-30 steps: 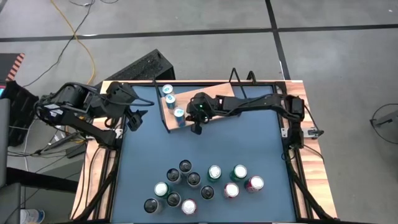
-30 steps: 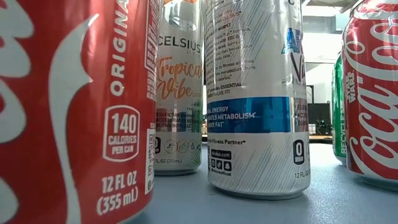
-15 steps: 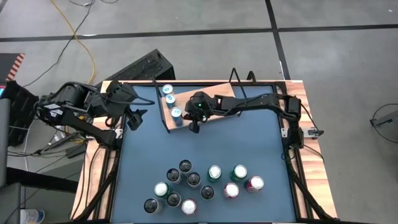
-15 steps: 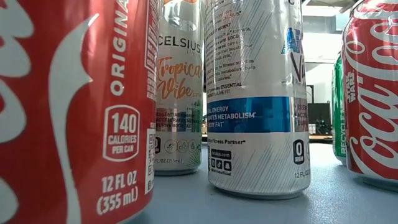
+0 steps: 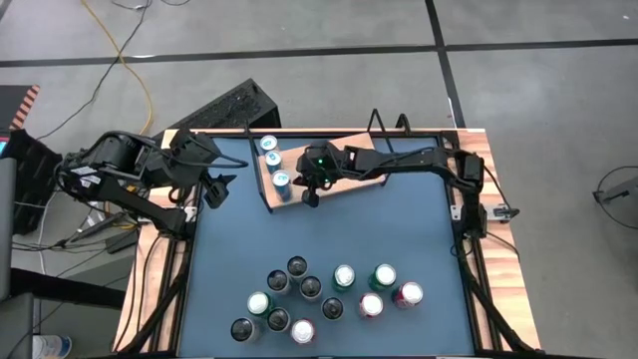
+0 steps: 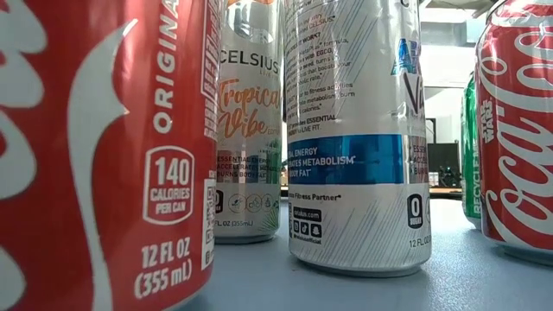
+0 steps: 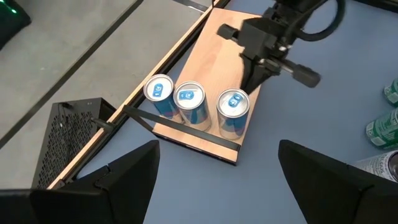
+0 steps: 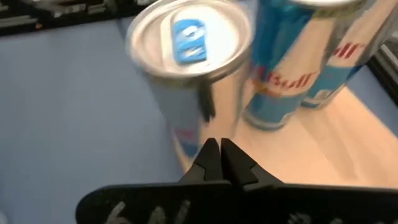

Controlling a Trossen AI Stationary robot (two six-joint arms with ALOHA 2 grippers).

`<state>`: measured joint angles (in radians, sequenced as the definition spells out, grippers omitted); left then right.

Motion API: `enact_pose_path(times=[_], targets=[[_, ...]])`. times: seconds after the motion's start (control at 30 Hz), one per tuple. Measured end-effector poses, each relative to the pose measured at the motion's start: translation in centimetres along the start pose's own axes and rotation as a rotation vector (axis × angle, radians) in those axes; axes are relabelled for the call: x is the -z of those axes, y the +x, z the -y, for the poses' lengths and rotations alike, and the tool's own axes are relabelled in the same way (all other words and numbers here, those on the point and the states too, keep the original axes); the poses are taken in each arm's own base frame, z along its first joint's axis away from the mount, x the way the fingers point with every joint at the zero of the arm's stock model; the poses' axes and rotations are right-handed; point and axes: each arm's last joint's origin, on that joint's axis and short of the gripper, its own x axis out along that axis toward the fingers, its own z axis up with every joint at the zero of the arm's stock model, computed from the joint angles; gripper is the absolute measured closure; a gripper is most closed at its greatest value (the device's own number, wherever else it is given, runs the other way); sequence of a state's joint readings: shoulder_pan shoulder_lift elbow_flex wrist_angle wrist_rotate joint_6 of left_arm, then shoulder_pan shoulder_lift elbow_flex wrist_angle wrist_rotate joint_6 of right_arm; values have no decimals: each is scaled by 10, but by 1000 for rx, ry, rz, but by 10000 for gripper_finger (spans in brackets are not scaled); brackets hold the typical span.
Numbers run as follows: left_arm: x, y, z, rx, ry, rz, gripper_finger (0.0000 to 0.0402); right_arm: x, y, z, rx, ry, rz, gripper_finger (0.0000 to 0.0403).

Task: Place canned beverage on shelf
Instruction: Put the blue soda can on the shelf aligned with the other blue soda cans

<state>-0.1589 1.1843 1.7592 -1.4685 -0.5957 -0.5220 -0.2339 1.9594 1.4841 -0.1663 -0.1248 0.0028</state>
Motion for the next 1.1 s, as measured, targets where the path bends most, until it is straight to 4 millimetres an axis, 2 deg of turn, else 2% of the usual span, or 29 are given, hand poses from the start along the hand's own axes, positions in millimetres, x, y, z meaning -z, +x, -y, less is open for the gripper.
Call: enact_pose_path(times=[0.13,0.33,0.57,0.97,1.1], targets=[[0,0,0,0,0,0,86,4,0,-11,0,1,-49,403],[0,0,0,-4,14,2,86,5,11,-19,-20,-7,-6,403],[1,0,-1,-11,20,-5,86,2,10,-13,-11,-4,23,403],[1,0,-1,-20,31,-5,86,-1,7,12,37,25,54,403],[1,0,-1,-23,28,-3,86,-1,6,13,40,31,51,403]])
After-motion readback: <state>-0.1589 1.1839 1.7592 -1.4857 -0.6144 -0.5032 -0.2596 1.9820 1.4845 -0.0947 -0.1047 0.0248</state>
